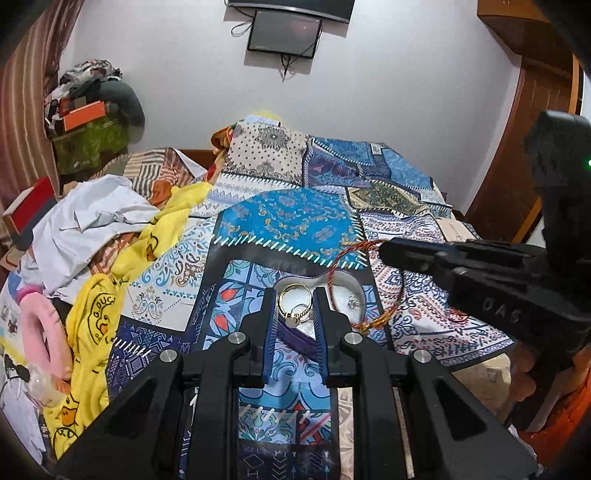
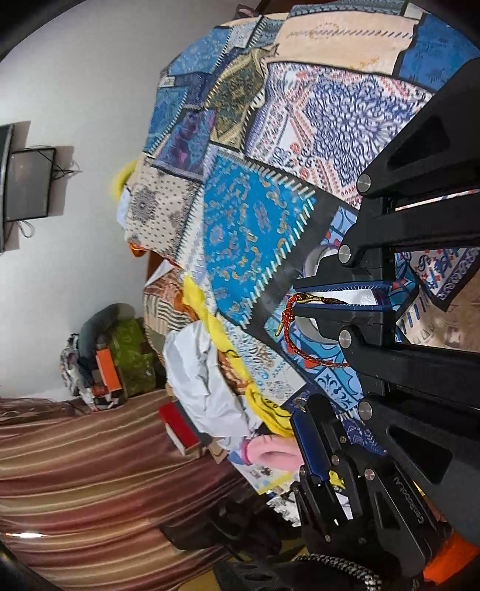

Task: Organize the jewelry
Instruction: 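Release the gold ring into the tin with the left gripper while the right drops the bracelet in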

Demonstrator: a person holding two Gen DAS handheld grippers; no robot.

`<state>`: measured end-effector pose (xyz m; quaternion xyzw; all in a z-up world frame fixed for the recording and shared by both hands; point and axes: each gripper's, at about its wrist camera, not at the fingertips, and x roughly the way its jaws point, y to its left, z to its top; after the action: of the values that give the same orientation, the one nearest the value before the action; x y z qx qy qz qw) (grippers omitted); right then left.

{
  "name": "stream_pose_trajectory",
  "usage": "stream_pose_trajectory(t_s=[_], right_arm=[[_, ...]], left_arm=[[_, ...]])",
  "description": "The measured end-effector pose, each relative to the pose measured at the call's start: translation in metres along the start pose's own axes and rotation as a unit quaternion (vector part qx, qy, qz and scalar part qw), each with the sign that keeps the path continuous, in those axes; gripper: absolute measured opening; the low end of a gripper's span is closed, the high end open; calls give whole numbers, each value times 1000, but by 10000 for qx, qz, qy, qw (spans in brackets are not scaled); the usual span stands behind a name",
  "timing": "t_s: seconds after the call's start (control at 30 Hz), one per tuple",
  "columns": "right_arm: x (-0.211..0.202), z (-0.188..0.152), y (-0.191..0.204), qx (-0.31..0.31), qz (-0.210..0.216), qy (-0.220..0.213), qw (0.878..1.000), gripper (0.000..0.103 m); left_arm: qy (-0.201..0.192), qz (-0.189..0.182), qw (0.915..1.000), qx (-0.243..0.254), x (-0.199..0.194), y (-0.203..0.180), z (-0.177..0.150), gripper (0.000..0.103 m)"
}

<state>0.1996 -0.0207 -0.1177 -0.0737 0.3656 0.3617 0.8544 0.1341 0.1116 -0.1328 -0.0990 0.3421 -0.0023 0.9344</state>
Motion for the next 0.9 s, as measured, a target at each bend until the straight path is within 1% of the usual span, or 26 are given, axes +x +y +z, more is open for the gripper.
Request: stream_pose_trajectory(t_s=[0.23,0.33,0.5,0.73,0.9], right_arm=[[36,-6,-7,36,-77,438,9990,5],[45,-9,-11,80,-126,570,9983,6],[53,-13,-18,200,-63,735,9971,6],[53,-12,-22,303,60,855,9959,7],[40,-11,-23,299,-7,725,9969,7]], left_arm=[[158,-38,9998,-61,22,7,-1,18],[232,-62,9997,-82,33,8,0,18],[318,-101,9994,-67,45,8,-1,18],[413,-163,9990,-20,54,3,-2,18],[473,-239,9986,45,56,-5,-2,18]])
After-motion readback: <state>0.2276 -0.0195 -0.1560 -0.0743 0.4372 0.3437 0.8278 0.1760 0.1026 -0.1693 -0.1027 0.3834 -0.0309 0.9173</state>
